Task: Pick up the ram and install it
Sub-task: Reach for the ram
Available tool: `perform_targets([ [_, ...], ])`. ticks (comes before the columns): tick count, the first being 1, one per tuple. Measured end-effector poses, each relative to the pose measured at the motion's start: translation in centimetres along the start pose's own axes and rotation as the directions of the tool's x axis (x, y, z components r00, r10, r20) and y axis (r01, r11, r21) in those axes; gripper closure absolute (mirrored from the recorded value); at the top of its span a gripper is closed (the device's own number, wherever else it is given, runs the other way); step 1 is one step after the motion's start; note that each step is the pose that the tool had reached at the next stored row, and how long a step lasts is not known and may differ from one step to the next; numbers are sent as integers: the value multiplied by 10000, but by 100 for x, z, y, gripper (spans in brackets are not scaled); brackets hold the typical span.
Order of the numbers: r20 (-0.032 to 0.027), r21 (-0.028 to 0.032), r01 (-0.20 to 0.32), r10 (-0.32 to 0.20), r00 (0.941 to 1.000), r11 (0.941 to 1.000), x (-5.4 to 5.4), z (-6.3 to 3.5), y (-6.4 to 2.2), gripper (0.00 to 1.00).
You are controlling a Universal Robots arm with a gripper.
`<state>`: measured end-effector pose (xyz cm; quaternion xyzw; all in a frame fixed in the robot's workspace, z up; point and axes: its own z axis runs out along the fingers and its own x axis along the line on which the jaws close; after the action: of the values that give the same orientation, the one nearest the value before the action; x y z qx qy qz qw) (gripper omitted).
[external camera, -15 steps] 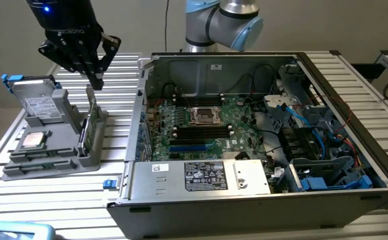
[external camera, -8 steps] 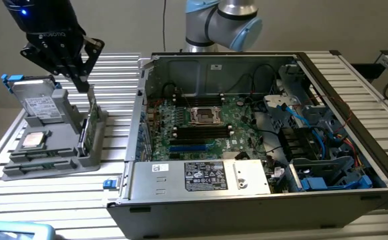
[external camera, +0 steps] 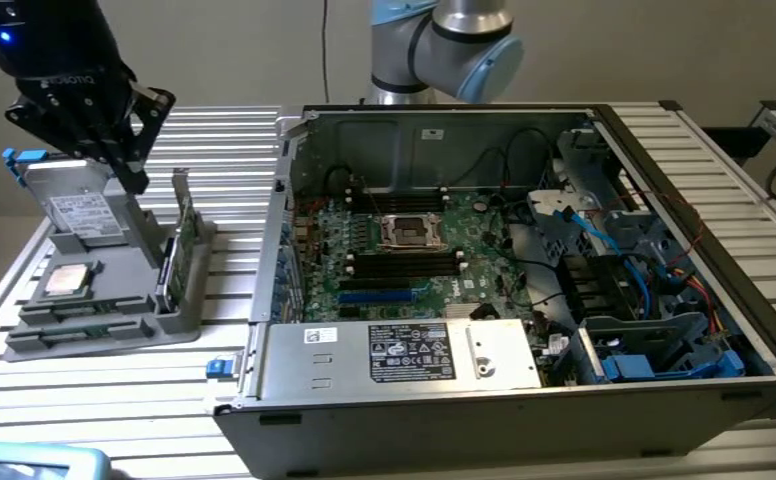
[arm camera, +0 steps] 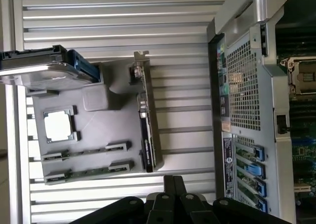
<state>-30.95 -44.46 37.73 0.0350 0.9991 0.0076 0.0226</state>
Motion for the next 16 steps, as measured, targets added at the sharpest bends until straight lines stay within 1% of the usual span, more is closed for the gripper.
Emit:
perform_targets([
  [7,-286,31,-3,3,9996,10000,244,70,-41,89],
  [10,-389,38,-4,5,9992,10000,358,113,-65,89],
  [14,-517,47,-5,7,9987,10000,513,173,-98,89],
  [16,-543,49,-5,8,9985,10000,597,206,-118,89],
])
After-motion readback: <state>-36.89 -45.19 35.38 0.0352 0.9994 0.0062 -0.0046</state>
